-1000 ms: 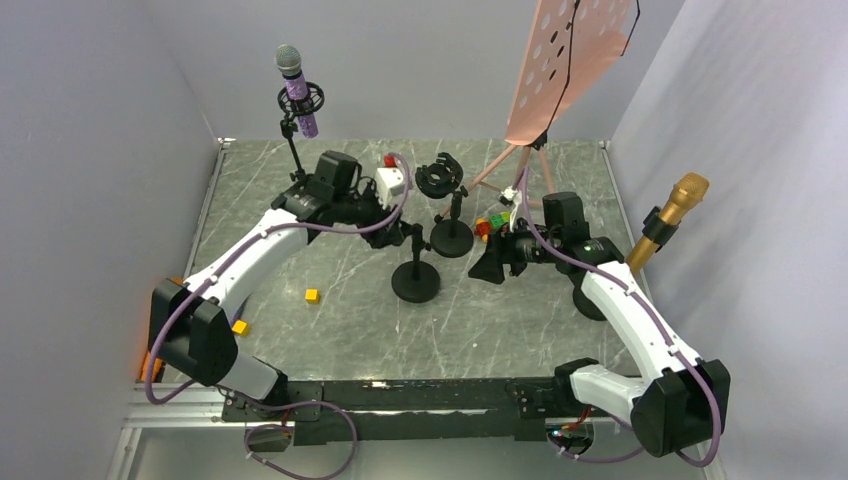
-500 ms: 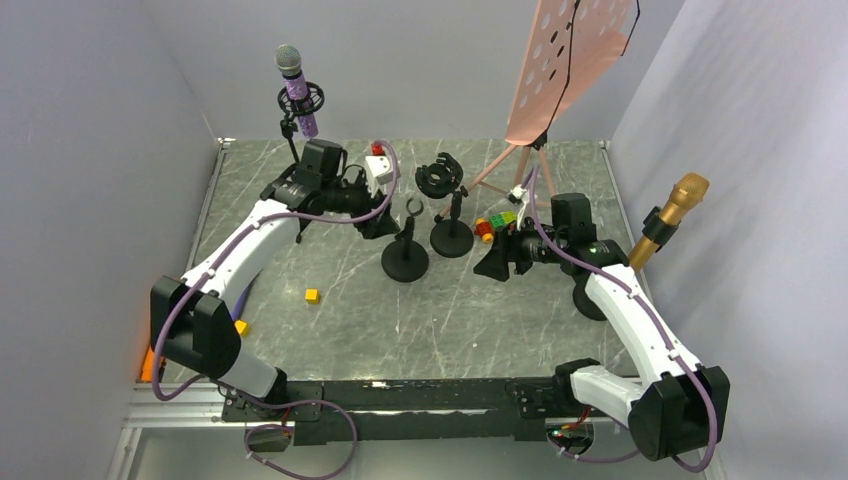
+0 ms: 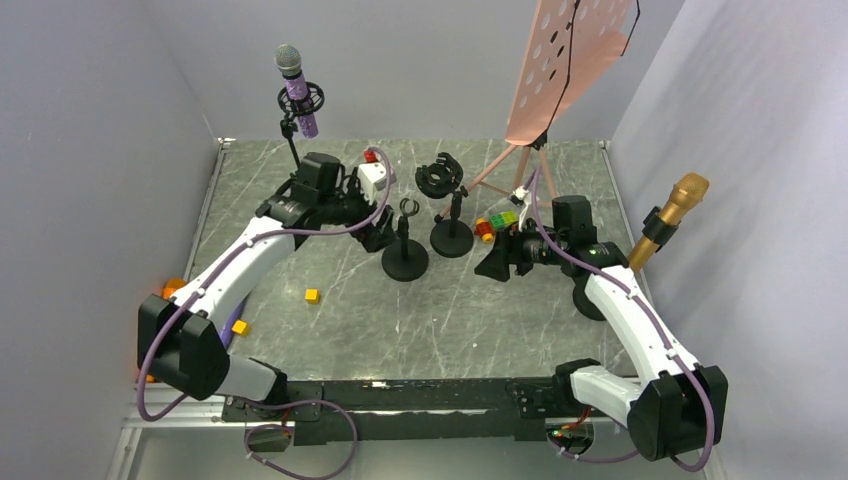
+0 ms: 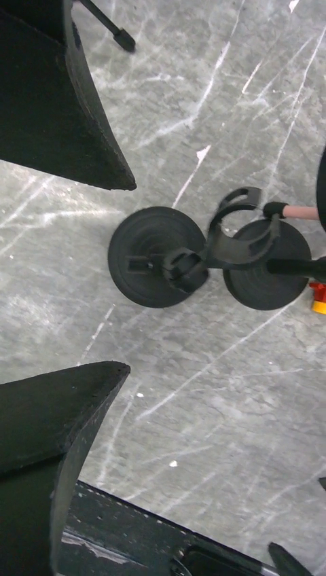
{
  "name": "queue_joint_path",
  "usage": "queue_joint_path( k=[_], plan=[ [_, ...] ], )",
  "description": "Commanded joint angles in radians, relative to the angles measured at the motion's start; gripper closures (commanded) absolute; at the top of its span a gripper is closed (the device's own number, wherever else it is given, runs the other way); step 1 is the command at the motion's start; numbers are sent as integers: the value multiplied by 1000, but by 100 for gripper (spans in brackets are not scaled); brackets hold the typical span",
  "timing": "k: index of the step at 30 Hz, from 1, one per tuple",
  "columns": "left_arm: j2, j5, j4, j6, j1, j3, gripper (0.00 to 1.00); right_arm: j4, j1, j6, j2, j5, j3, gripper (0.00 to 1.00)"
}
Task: Remove the microphone from the stand
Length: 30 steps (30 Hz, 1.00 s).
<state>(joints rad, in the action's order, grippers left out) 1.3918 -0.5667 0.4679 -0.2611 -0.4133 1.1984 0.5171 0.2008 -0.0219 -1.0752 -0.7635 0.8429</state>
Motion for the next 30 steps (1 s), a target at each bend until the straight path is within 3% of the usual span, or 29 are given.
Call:
queue_joint_path(
  k=[1,4,6,10,15,30],
  plan=[
    [50,49,-120,125,-53,3,1,-48,-12,-13,10,-13,5,28],
    [117,132,-132,158,-86,50,1,-43,-22,-11,13,-10,6,28],
    [161,159,-133,174,-94,81,6,-33,-30,-10,17,-6,4,28],
    [234,175,-104,153,-89,146,31,-11,-54,-3,36,7,-4,28],
    [255,134,-85,117,-71,178,51,-16,-91,-20,63,6,-33,28],
    [346,131,-134,40,18,309,70,-36,-145,-54,40,-5,-38,30]
  ],
)
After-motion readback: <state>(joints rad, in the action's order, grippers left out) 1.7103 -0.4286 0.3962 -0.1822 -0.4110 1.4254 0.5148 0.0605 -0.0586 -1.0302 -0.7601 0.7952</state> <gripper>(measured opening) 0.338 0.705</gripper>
